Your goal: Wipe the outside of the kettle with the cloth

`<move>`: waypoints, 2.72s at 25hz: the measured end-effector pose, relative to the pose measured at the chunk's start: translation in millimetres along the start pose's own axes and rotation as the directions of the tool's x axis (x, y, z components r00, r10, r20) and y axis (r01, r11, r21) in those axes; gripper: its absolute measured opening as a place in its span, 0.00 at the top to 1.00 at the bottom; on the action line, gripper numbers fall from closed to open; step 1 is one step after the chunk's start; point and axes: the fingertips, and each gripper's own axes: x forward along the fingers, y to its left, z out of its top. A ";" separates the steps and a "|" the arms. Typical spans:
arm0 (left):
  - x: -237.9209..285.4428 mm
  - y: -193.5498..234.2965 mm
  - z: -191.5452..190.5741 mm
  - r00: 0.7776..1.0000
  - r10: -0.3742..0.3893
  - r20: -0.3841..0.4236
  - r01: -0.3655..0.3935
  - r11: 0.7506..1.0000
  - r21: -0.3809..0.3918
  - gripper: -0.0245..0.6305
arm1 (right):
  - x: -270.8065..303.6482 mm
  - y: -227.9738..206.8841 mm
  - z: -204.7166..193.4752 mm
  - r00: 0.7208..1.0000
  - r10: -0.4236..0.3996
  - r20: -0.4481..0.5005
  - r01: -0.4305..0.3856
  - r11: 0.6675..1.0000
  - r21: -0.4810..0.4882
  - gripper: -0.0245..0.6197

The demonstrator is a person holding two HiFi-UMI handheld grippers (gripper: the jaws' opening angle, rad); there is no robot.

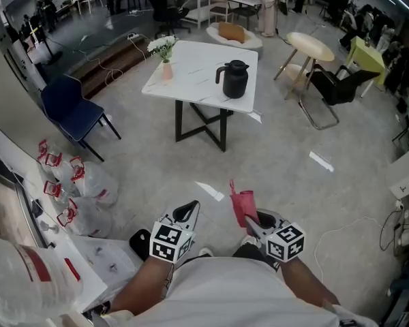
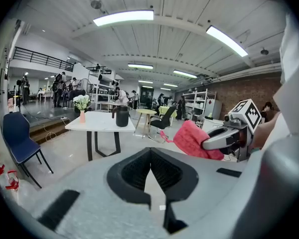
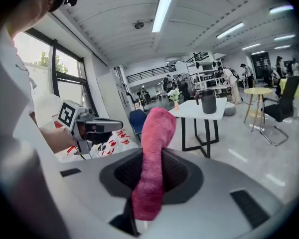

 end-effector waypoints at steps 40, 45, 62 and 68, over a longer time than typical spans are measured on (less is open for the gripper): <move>159.4 139.3 88.5 0.997 0.076 -0.028 -0.077 0.997 -0.022 0.96 | 151.8 -161.2 131.8 0.999 0.037 0.019 -0.038 0.998 0.051 0.81; 205.8 158.0 111.9 0.995 0.093 -0.029 -0.093 0.996 -0.010 0.96 | 178.6 -202.8 168.7 0.997 0.070 0.044 -0.071 0.997 0.031 0.80; 283.1 183.3 126.6 0.991 0.097 -0.088 -0.098 0.995 -0.007 0.96 | 213.3 -276.3 195.8 0.995 0.086 0.047 -0.089 0.994 0.067 0.81; 314.4 211.4 125.0 0.994 0.056 -0.090 -0.056 0.998 -0.004 0.96 | 241.5 -293.3 197.0 0.998 0.054 0.040 -0.057 0.995 0.085 0.81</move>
